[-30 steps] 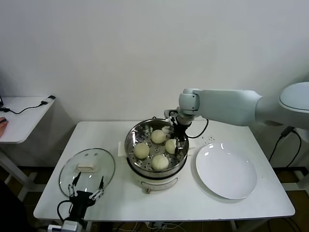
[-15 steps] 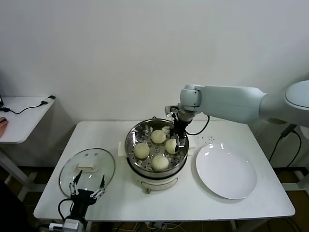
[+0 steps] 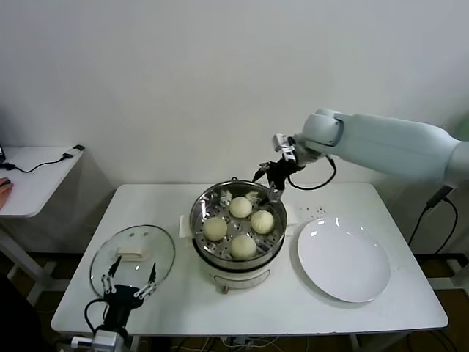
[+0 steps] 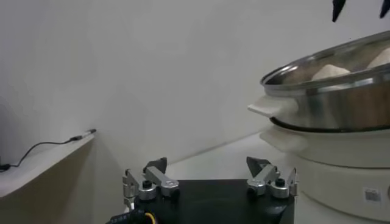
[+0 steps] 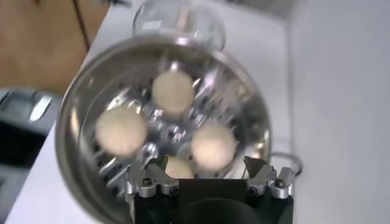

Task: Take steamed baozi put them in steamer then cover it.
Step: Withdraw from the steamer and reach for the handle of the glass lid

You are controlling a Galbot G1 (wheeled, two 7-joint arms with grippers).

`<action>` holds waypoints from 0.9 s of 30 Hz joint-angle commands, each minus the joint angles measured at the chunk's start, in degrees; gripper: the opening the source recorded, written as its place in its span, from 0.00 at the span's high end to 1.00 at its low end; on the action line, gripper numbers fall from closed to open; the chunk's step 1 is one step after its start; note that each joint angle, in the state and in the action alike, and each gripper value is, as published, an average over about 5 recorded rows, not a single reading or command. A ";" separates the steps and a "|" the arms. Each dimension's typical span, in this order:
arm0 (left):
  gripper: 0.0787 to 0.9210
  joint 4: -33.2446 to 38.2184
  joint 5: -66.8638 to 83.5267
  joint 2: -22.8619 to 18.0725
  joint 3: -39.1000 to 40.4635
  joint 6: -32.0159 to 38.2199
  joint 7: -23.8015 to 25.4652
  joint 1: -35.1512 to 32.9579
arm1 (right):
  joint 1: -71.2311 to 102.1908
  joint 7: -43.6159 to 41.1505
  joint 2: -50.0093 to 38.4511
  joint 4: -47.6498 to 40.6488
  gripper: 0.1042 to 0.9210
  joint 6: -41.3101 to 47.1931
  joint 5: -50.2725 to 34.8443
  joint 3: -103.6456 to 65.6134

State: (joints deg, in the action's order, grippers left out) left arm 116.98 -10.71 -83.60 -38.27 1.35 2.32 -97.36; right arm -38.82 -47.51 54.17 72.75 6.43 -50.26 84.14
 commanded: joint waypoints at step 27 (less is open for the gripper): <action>0.12 -1.55 -71.12 -1.24 -4.91 -0.02 0.11 4.08 | 102.47 37.05 -8.43 22.16 0.12 -12.56 9.52 -108.20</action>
State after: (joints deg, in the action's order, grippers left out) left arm 118.61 -40.74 -85.41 -42.58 1.27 3.33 -95.00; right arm 32.02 -14.13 40.54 91.48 -6.40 -45.62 7.44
